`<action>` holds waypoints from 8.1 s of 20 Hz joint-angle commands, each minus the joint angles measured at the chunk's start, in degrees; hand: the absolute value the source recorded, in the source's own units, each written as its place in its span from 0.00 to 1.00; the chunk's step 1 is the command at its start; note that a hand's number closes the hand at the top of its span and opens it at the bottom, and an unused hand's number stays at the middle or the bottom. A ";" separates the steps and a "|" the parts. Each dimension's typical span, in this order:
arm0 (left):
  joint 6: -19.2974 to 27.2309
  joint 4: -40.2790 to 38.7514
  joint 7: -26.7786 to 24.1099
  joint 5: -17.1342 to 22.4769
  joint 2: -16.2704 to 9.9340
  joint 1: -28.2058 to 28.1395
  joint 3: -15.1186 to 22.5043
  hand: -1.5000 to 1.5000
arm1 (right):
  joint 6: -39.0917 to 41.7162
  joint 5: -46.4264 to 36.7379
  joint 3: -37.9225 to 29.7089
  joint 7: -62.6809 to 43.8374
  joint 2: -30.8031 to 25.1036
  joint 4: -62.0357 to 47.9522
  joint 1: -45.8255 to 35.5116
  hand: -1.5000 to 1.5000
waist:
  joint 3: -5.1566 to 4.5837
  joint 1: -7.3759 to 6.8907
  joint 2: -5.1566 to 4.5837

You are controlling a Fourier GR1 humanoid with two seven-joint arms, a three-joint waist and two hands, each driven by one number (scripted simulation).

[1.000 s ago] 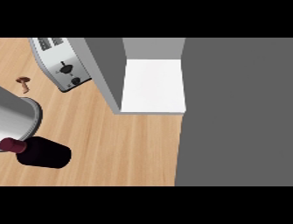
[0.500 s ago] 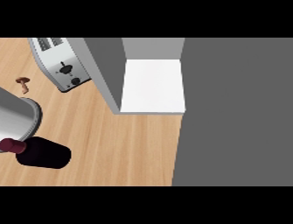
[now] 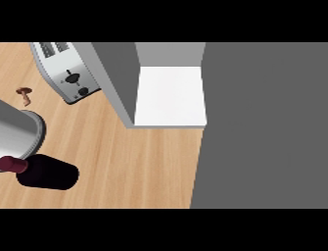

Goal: Pick up the wine, place it into the cabinet and close the cabinet

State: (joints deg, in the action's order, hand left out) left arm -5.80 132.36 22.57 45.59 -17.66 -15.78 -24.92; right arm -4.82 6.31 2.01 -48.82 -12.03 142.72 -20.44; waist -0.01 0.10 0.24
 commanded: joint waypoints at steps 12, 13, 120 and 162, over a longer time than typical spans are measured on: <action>-3.48 -6.55 -7.66 -13.09 6.60 0.47 2.97 0.00 | -2.28 3.84 -2.68 -10.99 -1.98 6.97 -7.79 0.00 | -0.03 0.01 -0.05; -2.89 -11.02 -7.70 -14.32 4.70 4.52 3.06 0.00 | -2.40 5.07 -3.41 -11.37 -1.95 8.02 -8.08 0.00 | -0.02 0.52 -0.09; 23.76 -44.95 -38.11 -32.91 17.66 32.38 45.19 1.00 | -5.34 5.38 -4.80 -15.44 -3.39 4.33 -14.04 0.00 | 0.01 0.72 0.08; 39.78 -79.42 -42.84 -27.04 17.66 59.88 46.74 1.00 | -1.85 6.49 -5.45 -10.62 -1.68 3.53 -10.30 0.00 | -0.01 0.99 -0.22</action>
State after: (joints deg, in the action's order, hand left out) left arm 32.65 54.61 -20.07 16.70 -0.01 43.41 20.57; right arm -6.05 9.03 -3.22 -56.27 -13.81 140.46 -31.63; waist -0.02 1.15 -0.05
